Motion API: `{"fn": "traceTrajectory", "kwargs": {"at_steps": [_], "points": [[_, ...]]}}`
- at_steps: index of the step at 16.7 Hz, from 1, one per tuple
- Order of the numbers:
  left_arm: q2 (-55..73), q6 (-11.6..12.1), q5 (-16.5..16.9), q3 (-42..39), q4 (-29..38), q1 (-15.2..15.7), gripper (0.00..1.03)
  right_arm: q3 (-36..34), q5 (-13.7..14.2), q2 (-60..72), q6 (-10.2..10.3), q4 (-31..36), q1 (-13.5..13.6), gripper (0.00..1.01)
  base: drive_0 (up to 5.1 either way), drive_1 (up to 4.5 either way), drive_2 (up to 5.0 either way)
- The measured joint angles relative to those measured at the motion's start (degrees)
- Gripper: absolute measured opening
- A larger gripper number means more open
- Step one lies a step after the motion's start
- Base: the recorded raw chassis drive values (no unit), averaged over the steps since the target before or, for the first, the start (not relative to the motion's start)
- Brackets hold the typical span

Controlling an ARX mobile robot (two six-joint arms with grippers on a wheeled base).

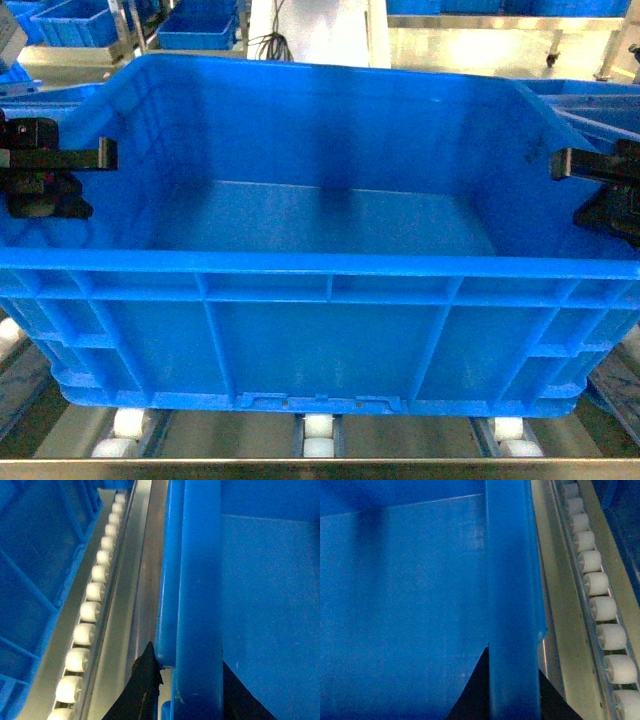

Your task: Place box next to blue box on left shelf

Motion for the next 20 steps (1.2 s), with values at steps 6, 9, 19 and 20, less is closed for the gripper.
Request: {"fn": "traceTrajectory", "kwargs": {"at_steps": [6, 9, 19, 20], "points": [[5.27, -1.75, 2.12, 2.23, 4.33, 1.49, 0.29, 1.18, -2.12, 0.68, 7.85, -0.17, 0.17, 0.27, 0.0, 0.0, 0.0], [5.38, -5.07, 5.33, 0.81, 11.76, 1.4, 0.62, -0.15, -2.34, -0.04, 10.75, 4.61, 1.49, 0.6, 0.0, 0.0, 0.0], [0.48, -15.08, -0.72, -2.8, 28.2, 4.9, 0.98, -4.15, 12.39, -3.82, 3.41, 25.4, 1.97, 0.98, 0.0, 0.0, 0.0], [0.68, -15.1, -0.72, -2.91, 28.15, 5.01, 0.98, -4.7, 12.37, -3.52, 2.16, 28.11, 1.92, 0.97, 0.0, 0.0, 0.0]]}}
